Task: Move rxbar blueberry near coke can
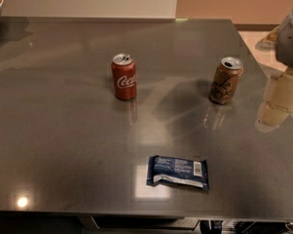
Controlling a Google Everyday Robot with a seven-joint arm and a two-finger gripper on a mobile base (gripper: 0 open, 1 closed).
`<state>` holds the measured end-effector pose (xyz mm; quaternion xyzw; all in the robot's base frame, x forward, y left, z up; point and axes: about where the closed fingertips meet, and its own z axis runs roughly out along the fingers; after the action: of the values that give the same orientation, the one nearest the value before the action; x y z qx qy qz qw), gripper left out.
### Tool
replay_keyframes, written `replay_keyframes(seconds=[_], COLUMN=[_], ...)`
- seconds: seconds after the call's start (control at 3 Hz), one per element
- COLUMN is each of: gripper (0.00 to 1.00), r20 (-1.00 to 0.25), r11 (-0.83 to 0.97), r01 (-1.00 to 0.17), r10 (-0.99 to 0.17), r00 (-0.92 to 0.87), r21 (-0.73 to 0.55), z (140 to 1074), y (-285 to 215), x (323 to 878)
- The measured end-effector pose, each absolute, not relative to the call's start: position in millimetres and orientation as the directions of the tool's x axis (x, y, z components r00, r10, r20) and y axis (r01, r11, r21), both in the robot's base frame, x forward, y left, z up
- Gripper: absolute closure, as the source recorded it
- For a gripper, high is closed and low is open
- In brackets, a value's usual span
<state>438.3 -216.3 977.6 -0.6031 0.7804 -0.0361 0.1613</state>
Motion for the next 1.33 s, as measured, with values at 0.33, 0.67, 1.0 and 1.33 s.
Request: replay_keyframes(seconds=[0.33,0.67,1.0,1.33], gripper=[0.0,0.0,0.0,0.0], r20=[-0.208,-0.216,-0.237,-0.275], r11=[0.27,0.24,0.186,0.133], r01=[-0.93,-0.941,-0.961,-0.978], r10=[-0.953,-0.958,-0.962,-0.958], r00=[-0.221,-0.19,-0.136,-0.085], r21=[-0.251,-0.237,-0.203,-0.163], z=[977.6,971.3,953.0,928.2], y=[-216.3,-201.2,-177.6,-157.0], x=[438.3,432.9,423.8,413.8])
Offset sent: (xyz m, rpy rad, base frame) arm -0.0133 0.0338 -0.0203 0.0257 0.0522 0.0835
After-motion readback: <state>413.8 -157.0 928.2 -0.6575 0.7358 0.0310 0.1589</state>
